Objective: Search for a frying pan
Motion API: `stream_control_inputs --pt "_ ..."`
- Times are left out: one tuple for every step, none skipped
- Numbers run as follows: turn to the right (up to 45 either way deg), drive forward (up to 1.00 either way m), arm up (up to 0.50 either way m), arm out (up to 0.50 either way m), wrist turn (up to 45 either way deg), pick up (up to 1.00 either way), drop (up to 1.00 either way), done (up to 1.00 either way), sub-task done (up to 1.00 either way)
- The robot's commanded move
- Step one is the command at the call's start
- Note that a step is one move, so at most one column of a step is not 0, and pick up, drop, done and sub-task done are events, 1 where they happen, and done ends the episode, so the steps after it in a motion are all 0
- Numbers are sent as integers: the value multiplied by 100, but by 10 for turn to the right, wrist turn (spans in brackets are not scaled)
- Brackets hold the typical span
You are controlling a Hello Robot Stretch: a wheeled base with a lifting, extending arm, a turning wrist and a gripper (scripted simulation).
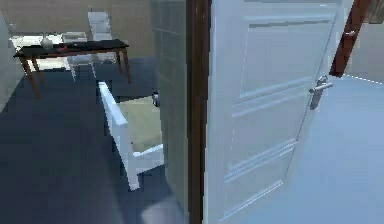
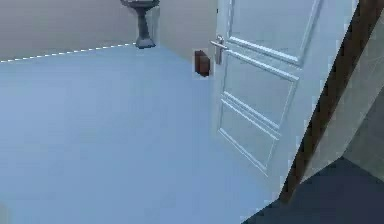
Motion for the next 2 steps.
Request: stream_control_inputs --pt "450 0 0 0 0 0 0 0 0" --pt "90 0 0 0 0 0 0 0 0"
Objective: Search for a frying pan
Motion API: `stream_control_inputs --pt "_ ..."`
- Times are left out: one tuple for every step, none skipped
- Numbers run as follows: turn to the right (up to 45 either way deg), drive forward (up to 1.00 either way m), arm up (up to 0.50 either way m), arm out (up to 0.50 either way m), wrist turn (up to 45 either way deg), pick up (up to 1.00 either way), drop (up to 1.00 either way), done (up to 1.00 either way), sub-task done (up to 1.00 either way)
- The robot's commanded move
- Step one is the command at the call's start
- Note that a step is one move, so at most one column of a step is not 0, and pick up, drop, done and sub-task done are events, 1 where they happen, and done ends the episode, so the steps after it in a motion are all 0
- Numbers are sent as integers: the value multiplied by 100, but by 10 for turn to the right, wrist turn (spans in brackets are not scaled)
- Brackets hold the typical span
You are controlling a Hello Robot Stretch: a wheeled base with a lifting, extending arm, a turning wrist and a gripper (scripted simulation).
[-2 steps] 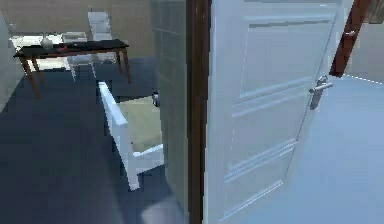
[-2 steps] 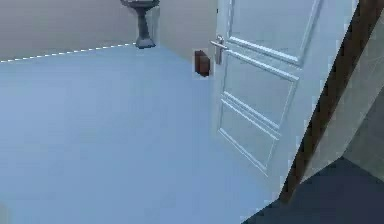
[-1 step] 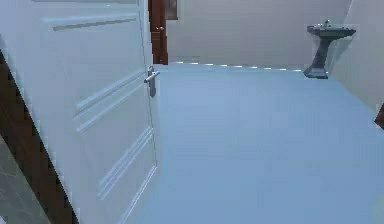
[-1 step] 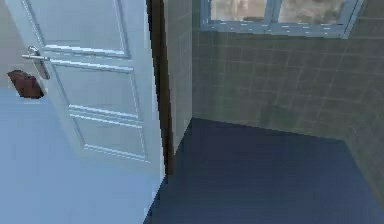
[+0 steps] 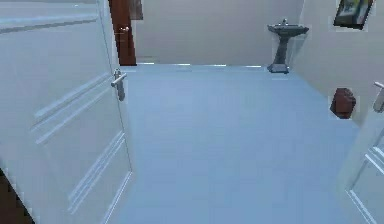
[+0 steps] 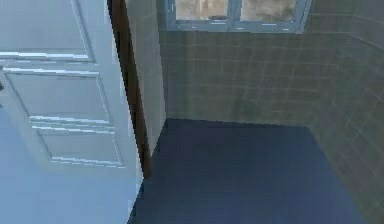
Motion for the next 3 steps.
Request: stream_control_inputs --pt "0 100 0 0 0 0 0 0 0" --pt "60 0 0 0 0 0 0 0 0" --pt "0 70 0 0 0 0 0 0 0"
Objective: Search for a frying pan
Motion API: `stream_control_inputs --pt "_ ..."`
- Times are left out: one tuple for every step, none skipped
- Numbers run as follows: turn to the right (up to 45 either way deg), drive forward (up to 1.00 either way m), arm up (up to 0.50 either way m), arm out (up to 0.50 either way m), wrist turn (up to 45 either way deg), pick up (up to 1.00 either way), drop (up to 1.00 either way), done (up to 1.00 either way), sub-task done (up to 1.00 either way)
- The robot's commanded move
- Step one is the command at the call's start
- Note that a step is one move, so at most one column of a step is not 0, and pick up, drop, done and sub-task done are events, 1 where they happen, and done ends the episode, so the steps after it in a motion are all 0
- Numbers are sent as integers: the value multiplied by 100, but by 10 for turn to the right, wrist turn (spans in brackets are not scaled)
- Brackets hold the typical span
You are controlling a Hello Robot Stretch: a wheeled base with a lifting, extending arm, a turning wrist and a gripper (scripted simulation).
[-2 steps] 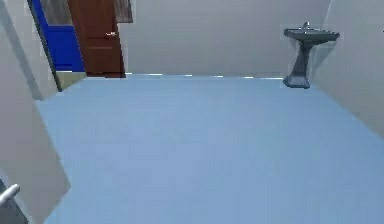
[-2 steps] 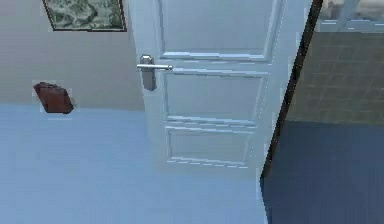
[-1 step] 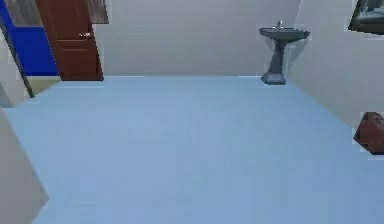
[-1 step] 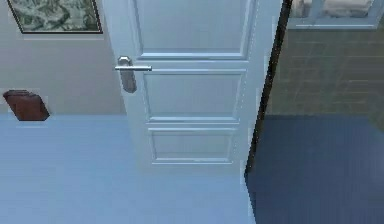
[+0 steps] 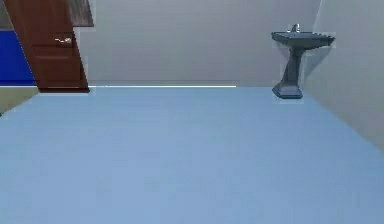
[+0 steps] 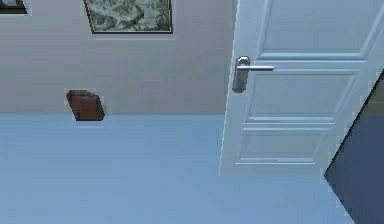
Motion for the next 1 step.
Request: stream_control_inputs --pt "-360 0 0 0 0 0 0 0 0"
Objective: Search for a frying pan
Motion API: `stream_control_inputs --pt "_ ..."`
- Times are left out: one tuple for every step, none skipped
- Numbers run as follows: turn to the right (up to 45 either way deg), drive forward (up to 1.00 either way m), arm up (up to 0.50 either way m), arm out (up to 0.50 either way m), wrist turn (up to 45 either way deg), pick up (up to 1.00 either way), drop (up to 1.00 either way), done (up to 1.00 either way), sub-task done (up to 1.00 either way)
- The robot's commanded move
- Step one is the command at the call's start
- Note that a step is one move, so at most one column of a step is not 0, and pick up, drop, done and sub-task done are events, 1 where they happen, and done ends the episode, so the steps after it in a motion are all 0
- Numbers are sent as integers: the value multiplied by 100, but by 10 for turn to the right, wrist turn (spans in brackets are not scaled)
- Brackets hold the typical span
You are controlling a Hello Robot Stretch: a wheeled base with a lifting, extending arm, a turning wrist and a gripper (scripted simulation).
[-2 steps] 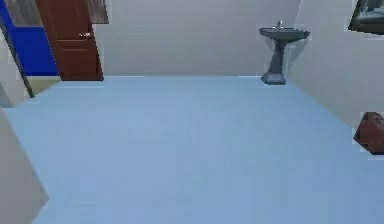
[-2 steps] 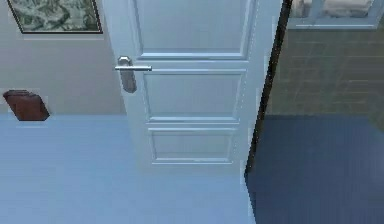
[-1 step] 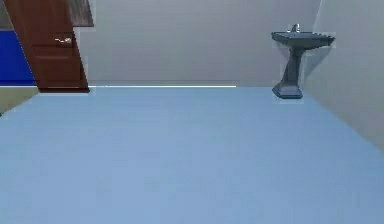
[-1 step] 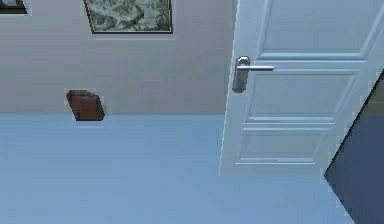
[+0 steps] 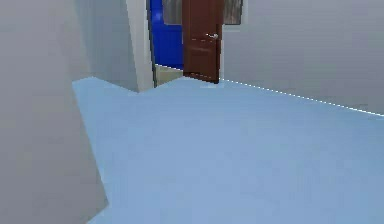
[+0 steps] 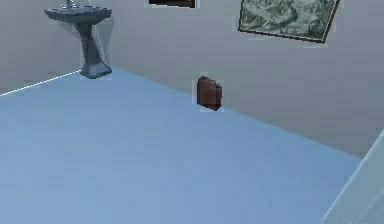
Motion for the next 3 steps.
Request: stream_control_inputs --pt "0 100 0 0 0 0 0 0 0" --pt "0 100 0 0 0 0 0 0 0" --pt "0 100 0 0 0 0 0 0 0"
